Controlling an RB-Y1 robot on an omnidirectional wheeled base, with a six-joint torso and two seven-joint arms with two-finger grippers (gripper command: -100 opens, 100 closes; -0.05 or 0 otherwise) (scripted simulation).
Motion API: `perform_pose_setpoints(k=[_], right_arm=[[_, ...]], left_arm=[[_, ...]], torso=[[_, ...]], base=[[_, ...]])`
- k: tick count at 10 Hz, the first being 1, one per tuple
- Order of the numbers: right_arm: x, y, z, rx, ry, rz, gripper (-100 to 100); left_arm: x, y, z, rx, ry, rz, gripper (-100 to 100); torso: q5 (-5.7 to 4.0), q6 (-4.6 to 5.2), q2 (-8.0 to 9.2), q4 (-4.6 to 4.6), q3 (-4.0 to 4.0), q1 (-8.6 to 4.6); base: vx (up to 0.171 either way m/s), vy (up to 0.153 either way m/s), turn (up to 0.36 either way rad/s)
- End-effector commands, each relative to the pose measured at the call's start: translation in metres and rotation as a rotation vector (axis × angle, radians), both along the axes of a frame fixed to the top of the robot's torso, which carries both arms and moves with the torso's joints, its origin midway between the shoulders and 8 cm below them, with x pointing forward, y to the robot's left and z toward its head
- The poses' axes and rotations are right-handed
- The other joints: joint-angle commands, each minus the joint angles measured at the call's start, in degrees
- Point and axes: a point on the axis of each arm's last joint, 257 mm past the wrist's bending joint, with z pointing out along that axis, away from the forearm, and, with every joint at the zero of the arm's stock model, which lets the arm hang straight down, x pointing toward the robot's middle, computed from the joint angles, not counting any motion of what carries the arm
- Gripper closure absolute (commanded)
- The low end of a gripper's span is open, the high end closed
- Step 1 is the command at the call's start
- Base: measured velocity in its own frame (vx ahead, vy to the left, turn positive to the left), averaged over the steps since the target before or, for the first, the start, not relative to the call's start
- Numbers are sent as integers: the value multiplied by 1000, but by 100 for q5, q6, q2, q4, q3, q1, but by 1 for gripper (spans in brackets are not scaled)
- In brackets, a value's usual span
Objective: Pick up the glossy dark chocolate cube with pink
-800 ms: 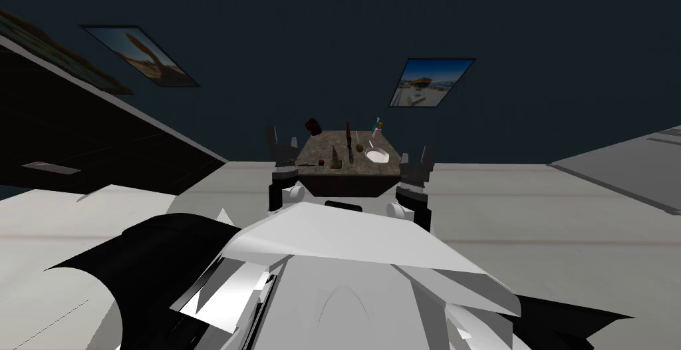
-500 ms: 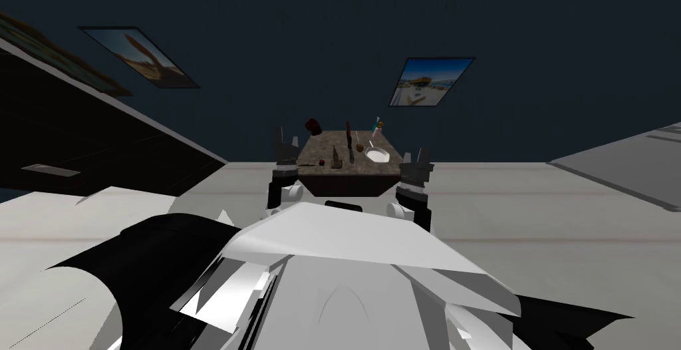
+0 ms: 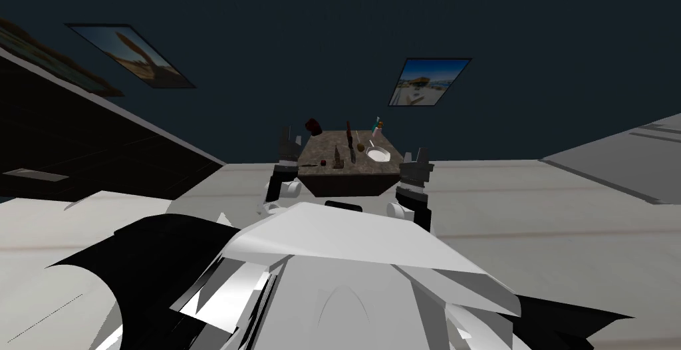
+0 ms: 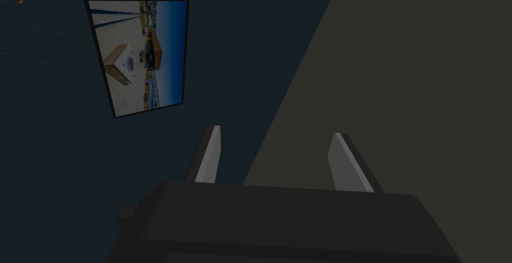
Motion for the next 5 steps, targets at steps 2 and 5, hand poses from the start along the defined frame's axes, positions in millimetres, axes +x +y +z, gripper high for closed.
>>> perform_pose_setpoints(k=[2,5], right_arm=[[0,0,0,0,0,0,0],[0,0,0,0,0,0,0]], left_arm=[[14,-1,-6,37,53,8,-100],[25,2,-13,57,102,19,-100]], torso=[[0,-1,1,0,1,-1],[0,0,-4,-1,-2,-2]], base=[[-19,57,-34],[-8,47,-35]])
